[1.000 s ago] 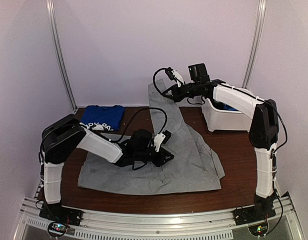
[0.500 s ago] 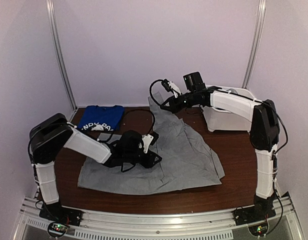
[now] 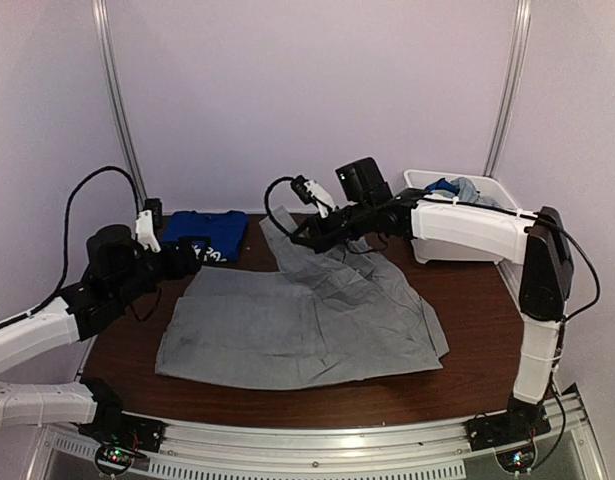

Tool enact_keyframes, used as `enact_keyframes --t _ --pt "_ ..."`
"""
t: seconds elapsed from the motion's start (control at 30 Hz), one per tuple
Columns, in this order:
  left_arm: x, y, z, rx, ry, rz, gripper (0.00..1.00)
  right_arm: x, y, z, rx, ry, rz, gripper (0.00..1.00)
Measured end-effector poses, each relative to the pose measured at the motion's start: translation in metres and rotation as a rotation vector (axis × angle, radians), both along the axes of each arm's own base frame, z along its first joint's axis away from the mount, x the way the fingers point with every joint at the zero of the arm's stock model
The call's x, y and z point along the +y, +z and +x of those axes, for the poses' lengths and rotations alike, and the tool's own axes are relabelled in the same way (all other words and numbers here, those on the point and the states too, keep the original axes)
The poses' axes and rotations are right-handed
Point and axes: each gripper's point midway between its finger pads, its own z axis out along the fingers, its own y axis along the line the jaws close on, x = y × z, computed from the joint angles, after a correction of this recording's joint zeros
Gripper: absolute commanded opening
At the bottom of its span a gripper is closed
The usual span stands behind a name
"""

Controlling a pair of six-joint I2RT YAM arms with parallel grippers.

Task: Fold and stack the mixed laundry pile
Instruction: Adjust the 1/3-folded shirt at the center of the board.

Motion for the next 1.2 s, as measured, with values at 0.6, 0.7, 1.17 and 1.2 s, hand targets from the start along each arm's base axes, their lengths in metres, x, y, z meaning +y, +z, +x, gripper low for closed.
enact_keyframes --t 0.6,0.7,1.17,1.2 --pt "0.084 -0.102 -0.014 0.433 0.267 0.048 0.91 0.108 -0.136 -0.082 0.141 0.014 -0.167 0.01" --pt "0.084 -0.107 -0.015 0.45 0.27 0.048 0.91 0.113 -0.147 -0.085 0.16 0.006 -0.178 0.01" --pt "0.092 -0.114 -0.013 0.481 0.307 0.043 0.94 0.152 -0.086 -0.091 0.143 0.05 -0.025 0.58" --pt "0.092 -0.115 -0.014 0.485 0.308 0.047 0.94 0.15 -0.088 -0.095 0.154 0.057 -0.03 0.6"
